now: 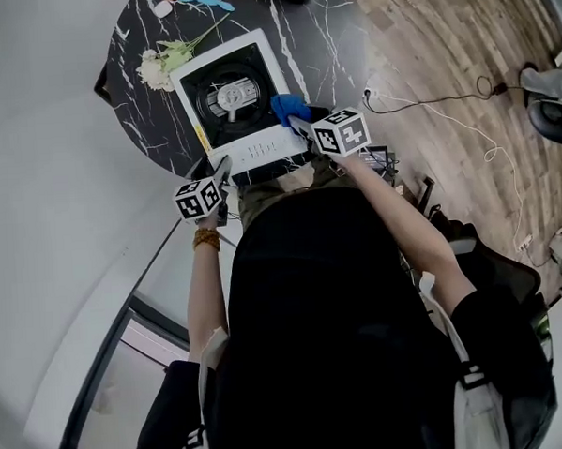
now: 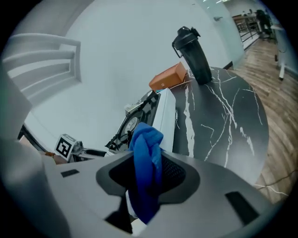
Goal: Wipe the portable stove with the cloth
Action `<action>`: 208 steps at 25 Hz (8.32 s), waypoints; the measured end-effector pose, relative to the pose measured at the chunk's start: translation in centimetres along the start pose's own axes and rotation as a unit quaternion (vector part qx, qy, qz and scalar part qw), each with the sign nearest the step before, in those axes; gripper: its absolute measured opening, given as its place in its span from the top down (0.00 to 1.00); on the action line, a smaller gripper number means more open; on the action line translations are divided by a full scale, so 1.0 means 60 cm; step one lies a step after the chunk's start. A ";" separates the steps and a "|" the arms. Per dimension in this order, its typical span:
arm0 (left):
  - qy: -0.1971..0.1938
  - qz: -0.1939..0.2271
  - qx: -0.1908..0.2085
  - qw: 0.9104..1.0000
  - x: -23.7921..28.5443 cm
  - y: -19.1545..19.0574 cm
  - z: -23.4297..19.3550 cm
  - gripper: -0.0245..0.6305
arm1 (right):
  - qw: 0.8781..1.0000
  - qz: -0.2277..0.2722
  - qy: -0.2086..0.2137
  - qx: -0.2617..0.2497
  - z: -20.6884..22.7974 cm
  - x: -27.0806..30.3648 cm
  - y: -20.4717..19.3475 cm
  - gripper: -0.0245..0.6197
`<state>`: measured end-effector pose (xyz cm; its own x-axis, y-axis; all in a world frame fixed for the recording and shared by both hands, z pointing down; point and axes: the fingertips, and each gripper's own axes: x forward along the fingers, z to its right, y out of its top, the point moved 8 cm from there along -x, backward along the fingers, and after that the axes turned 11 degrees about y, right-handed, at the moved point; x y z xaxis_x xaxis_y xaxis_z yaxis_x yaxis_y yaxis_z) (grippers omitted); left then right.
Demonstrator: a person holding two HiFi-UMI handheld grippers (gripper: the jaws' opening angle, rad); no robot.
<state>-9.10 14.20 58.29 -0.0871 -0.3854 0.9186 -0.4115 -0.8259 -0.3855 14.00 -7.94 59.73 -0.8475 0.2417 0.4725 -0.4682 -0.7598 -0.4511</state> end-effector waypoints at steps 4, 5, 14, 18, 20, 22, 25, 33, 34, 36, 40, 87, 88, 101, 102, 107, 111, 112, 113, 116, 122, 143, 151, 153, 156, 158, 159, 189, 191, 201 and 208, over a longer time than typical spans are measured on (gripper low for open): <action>-0.017 -0.026 0.017 0.999 0.004 0.009 -0.003 0.51 | 1.000 -0.014 0.000 -0.002 0.002 0.011 0.011 0.77; -0.015 -0.030 0.029 0.999 0.004 0.010 -0.002 0.52 | 1.000 -0.011 0.002 0.002 0.005 0.011 0.013 0.77; -0.012 -0.045 0.044 0.998 0.012 0.000 -0.009 0.58 | 1.000 -0.013 0.015 0.020 0.018 0.028 0.047 0.78; -0.022 -0.053 0.035 0.998 0.015 0.003 -0.014 0.58 | 1.000 -0.014 0.005 0.005 0.023 0.044 0.083 0.78; -0.024 -0.055 0.029 0.998 0.015 0.001 -0.011 0.58 | 1.000 -0.022 0.003 -0.001 0.027 0.052 0.104 0.78; -0.024 -0.053 0.023 0.998 0.014 -0.001 -0.009 0.58 | 0.999 -0.030 0.000 -0.012 0.031 0.061 0.127 0.78; -0.025 -0.047 0.019 0.998 0.013 -0.003 -0.010 0.58 | 0.999 -0.036 -0.004 -0.029 0.038 0.081 0.168 0.78; -0.029 -0.039 0.006 0.999 0.019 -0.006 -0.013 0.58 | 0.998 -0.035 -0.018 -0.058 0.065 0.145 0.282 0.79; -0.030 -0.038 0.005 0.999 0.020 -0.007 -0.014 0.58 | 0.997 -0.037 -0.021 -0.062 0.065 0.151 0.292 0.79; -0.032 -0.038 0.002 0.999 0.021 -0.007 -0.016 0.57 | 0.996 -0.040 -0.027 -0.069 0.067 0.160 0.308 0.79; -0.036 -0.046 -0.003 0.998 0.024 -0.013 -0.014 0.57 | 0.997 0.014 -0.054 -0.058 0.076 0.154 0.336 0.81; -0.170 -0.027 0.488 0.856 0.162 0.460 -0.112 0.82 | 0.947 -0.050 -0.230 -0.217 -0.198 0.151 -0.113 0.63; -0.177 -0.043 0.501 0.846 0.164 0.464 -0.104 0.82 | 0.948 -0.043 -0.232 -0.214 -0.199 0.152 -0.112 0.63; -0.211 -0.092 0.512 0.828 0.208 0.502 0.075 0.83 | 0.960 0.012 -0.185 -0.208 -0.201 0.165 -0.097 0.63; -0.211 -0.084 0.501 0.835 0.210 0.505 0.084 0.83 | 0.960 0.014 -0.184 -0.209 -0.201 0.166 -0.097 0.63; -0.184 0.075 0.439 0.876 0.180 0.497 0.115 0.83 | 0.958 0.004 -0.184 -0.219 -0.205 0.173 -0.101 0.63; -0.193 0.195 0.411 0.870 0.094 0.472 0.108 0.83 | 0.948 -0.039 -0.188 -0.254 -0.210 0.184 -0.103 0.61; -0.210 0.208 0.398 0.869 0.069 0.466 0.105 0.83 | 0.946 -0.044 -0.192 -0.255 -0.211 0.185 -0.101 0.61; -0.229 0.217 0.385 0.867 0.043 0.458 0.097 0.82 | 0.943 -0.044 -0.200 -0.261 -0.216 0.188 -0.097 0.61; -0.287 0.223 0.336 0.869 -0.034 0.414 0.053 0.82 | 0.917 0.013 -0.243 -0.316 -0.272 0.197 -0.059 0.61; -0.477 0.135 0.203 0.844 -0.112 0.248 -0.003 0.82 | 0.877 0.097 -0.217 -0.417 -0.382 0.210 0.012 0.60; -0.334 0.050 0.208 0.918 0.009 0.103 -0.129 0.71 | 0.868 0.030 -0.468 -0.164 -0.197 0.038 -0.132 0.84; -0.299 0.044 0.172 0.938 0.035 0.081 -0.116 0.77 | 0.858 0.005 -0.485 -0.170 -0.189 0.073 -0.130 0.86; -0.295 0.044 0.182 0.937 0.034 0.081 -0.116 0.77 | 0.863 -0.001 -0.467 -0.192 -0.205 0.095 -0.139 0.86; -0.295 0.044 0.185 0.936 0.033 0.084 -0.112 0.77 | 0.876 -0.013 -0.427 -0.226 -0.240 0.141 -0.150 0.86; -0.296 0.045 0.184 0.936 0.034 0.084 -0.108 0.77 | 0.884 -0.021 -0.397 -0.248 -0.267 0.178 -0.157 0.86; -0.295 0.046 0.185 0.936 0.033 0.085 -0.105 0.77 | 0.889 -0.025 -0.379 -0.256 -0.280 0.197 -0.160 0.86; -0.186 0.418 0.269 0.847 -0.126 0.216 -0.097 0.95 | 0.837 0.260 -0.378 -0.298 -0.409 0.204 0.028 0.85; -0.183 0.417 0.279 0.845 -0.126 0.214 -0.094 0.95 | 0.839 0.261 -0.379 -0.291 -0.405 0.205 0.028 0.85; -0.184 0.398 0.281 0.854 -0.117 0.205 -0.102 0.95 | 0.854 0.232 -0.360 -0.296 -0.402 0.236 0.030 0.85; -0.198 0.368 0.286 0.862 -0.100 0.196 -0.110 0.95 | 0.859 0.219 -0.352 -0.299 -0.396 0.242 0.039 0.85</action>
<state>-19.41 9.51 48.83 0.2298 -0.9085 0.3490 0.1481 -0.3218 -0.9352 -5.34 8.16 47.54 -0.7122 -0.5742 0.4039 -0.3658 -0.1875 -0.9116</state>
